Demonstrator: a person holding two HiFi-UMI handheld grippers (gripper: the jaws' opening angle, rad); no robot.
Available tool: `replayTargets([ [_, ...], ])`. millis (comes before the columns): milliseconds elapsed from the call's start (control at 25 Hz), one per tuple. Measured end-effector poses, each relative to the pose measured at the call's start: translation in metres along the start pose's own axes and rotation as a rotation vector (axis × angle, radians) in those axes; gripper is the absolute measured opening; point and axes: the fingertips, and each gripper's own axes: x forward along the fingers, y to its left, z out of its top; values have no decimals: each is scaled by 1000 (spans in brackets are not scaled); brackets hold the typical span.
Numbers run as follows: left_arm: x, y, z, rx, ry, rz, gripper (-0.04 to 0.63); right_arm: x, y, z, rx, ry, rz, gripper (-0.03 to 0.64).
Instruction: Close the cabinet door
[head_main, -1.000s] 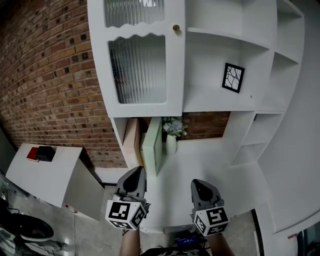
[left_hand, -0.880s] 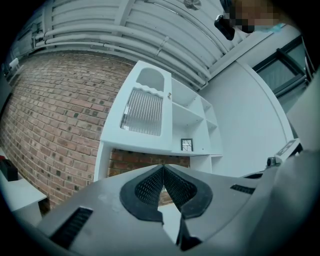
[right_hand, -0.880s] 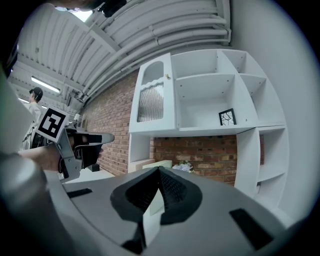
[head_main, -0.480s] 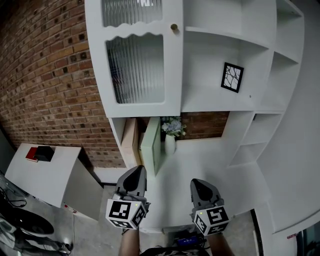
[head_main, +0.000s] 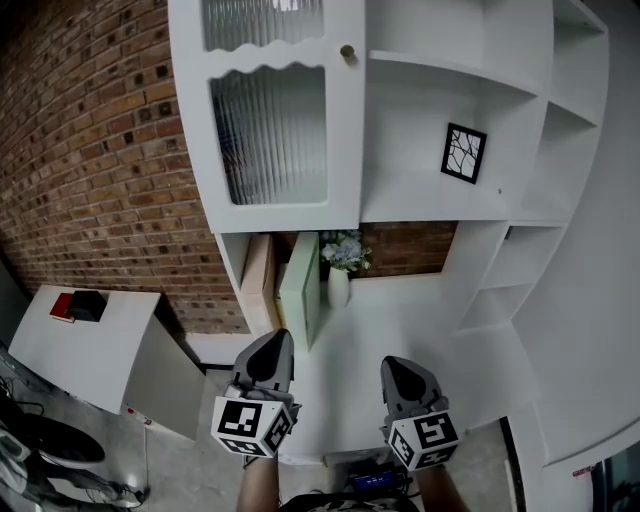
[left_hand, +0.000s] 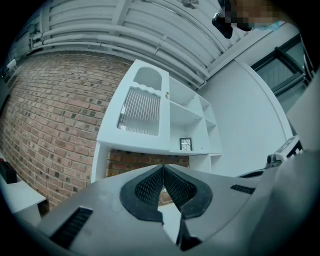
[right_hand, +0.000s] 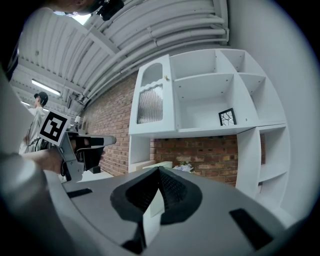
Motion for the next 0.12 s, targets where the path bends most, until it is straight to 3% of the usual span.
replayTargets([
  [120,0,1,-1,1,-1,4,14,0,-1,-1,-1,1,-2,0],
])
